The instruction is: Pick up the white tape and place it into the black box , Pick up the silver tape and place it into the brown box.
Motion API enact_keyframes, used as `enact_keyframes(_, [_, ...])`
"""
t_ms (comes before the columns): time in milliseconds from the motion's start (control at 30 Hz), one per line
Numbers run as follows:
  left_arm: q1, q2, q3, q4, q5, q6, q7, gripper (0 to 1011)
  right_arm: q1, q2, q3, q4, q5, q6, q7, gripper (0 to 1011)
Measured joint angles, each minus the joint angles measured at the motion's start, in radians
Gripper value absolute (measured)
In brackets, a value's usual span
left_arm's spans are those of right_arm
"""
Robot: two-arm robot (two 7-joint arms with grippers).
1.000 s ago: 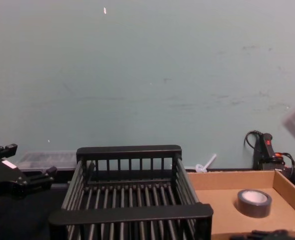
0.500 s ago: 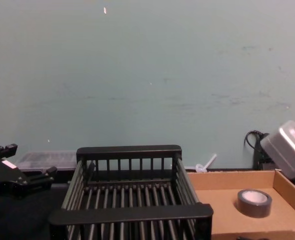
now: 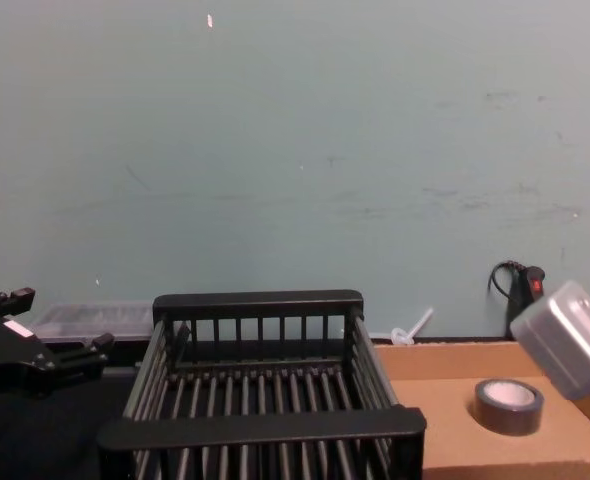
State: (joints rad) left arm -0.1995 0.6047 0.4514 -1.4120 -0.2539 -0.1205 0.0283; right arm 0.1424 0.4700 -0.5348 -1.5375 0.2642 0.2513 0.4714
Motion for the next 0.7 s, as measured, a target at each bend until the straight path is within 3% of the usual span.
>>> enact_keyframes(700, [0.0, 0.0, 0.0, 0.0, 0.0, 0.0, 0.0, 1001, -0.004, -0.013, -0.001, 0.008, -0.02, 0.007, -0.005, 1002])
